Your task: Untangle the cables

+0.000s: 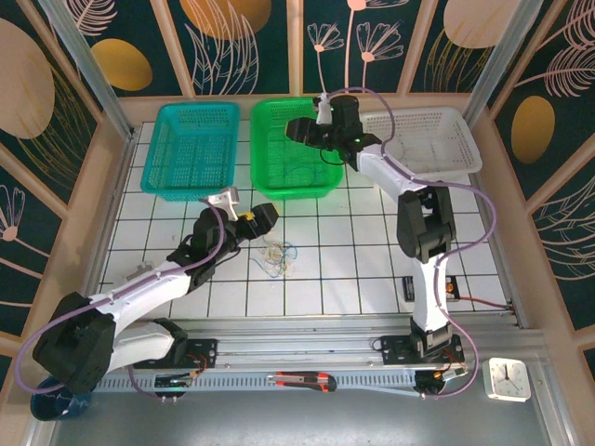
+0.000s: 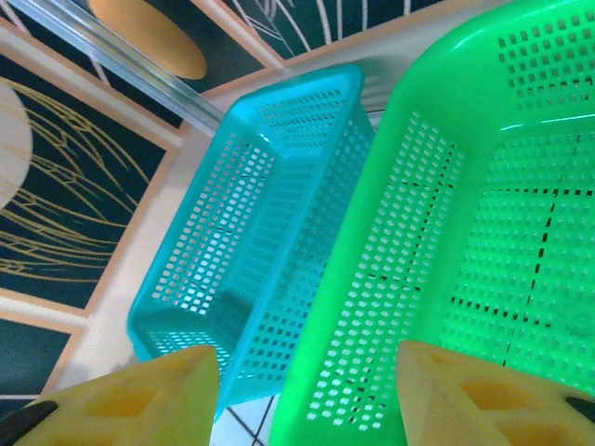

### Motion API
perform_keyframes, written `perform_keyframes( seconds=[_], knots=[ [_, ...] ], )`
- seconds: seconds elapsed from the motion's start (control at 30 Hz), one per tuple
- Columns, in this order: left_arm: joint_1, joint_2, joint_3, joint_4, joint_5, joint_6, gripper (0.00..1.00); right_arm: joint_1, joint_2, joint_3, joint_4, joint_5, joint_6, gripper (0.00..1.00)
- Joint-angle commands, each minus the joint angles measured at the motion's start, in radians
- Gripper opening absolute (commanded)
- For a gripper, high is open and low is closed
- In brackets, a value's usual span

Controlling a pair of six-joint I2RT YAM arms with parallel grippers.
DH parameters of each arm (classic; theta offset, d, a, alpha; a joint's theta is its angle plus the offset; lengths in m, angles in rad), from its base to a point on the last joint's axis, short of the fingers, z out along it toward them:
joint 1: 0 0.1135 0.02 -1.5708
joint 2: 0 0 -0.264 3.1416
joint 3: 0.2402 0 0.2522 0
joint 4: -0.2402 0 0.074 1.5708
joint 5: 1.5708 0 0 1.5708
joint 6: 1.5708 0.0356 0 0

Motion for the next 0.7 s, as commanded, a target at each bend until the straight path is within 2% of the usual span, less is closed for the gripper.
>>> perform_keyframes(
  seconds=[0.0,0.17,0.3,0.5,0.67],
  knots=[
    [0.008,0.000,-0.012,0.035,-0.007,-0.023,0.99,0.006,-0.131,-0.066,0.024,0.004,-0.024,0.53],
    [0.012,-0.016,-0.032,0.032,-0.024,-0.040,0.99,0.048,-0.276,-0.232,0.057,0.016,-0.026,0.53],
    [0.020,-0.043,-0.061,-0.001,-0.086,-0.108,0.99,0.110,-0.399,-0.382,0.050,0.063,-0.053,0.53],
    [0.051,-0.088,-0.094,-0.044,-0.094,-0.160,0.99,0.261,-0.547,-0.594,-0.015,0.214,-0.126,0.53],
    [0.075,-0.135,-0.126,-0.066,-0.082,-0.202,0.99,0.384,-0.584,-0.740,-0.039,0.304,-0.127,0.53]
  ],
)
